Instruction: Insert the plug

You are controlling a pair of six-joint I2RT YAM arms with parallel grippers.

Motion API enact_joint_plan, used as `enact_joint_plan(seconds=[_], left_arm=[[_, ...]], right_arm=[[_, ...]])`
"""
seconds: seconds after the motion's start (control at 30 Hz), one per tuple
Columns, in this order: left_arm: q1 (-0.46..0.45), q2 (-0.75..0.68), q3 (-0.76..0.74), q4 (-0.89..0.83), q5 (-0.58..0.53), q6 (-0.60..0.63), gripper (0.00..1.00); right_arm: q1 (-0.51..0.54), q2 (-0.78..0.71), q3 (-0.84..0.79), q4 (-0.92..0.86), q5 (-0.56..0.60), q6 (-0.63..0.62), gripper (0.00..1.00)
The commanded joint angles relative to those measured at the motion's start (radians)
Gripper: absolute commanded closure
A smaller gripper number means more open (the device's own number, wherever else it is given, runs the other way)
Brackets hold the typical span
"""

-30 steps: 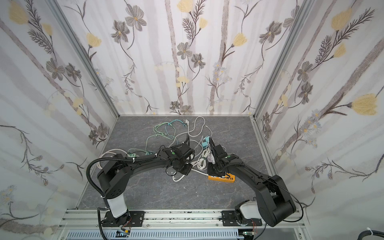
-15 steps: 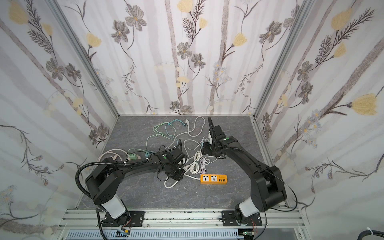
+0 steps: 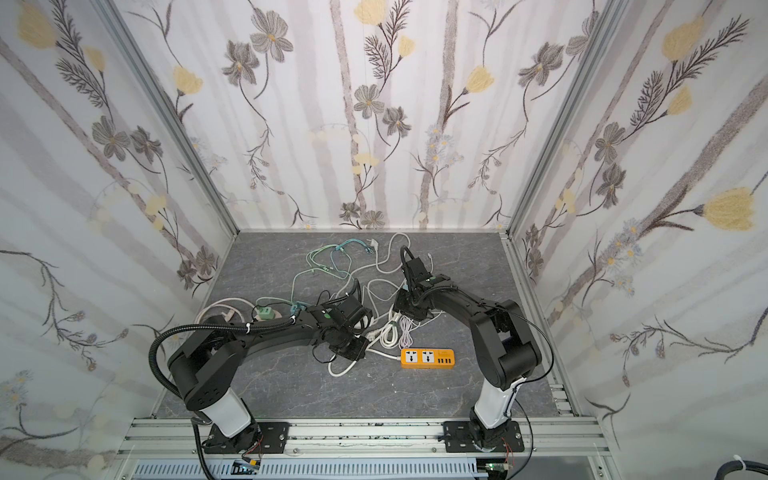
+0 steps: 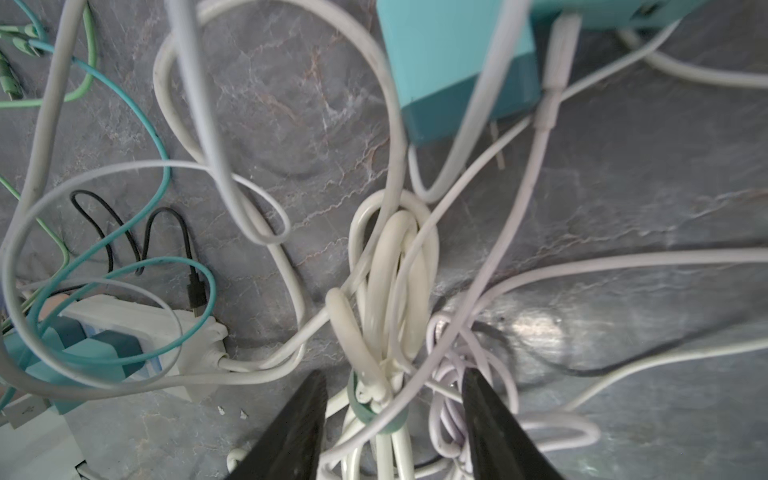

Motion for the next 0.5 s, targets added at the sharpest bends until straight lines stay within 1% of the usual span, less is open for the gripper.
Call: enact_joint_plan(seconds=[0.0,0.07,0.1,0.17,0.2,0.33,0.43,0.47], left_arm=[[0.003,-0.005,-0.003,-0.003,-0.007,-0.016,0.92],[0.003,-0.006,-0.004,-0.004,-0.008,-0.016,0.92],[0.002,-0.008,-0.006,-0.004,-0.006,-0.016,0.92],[0.003,-0.011,-0.01,-0.001,-0.007,-0.02,0.92],[0.004,-0.015,-0.014,0.001,-0.009,-0.024,0.92],[0.01,-0.032,-0.033,0.003,-0.011,-0.039,0.92],[0.024,-0.051,-0.066,0.01,-0.009,-0.061,0.93],[0.031,-0.059,-0.082,0.018,-0.008,-0.07,0.93]], right_arm=[[0.012,-0.015,-0.036,0.093,0.017,0.087,0.54],[0.014,-0.028,-0.055,0.109,0.031,0.093,0.68],[0.011,-0.044,-0.064,0.111,0.052,0.091,0.77],[0.009,-0.075,-0.07,0.109,0.086,0.074,0.88],[0.006,-0.09,-0.065,0.096,0.097,0.058,0.91],[-0.031,-0.15,-0.049,0.037,0.124,-0.016,0.98],[-0.093,-0.193,-0.055,0.021,0.116,-0.066,0.98],[-0.12,-0.202,-0.053,0.017,0.103,-0.093,0.96]])
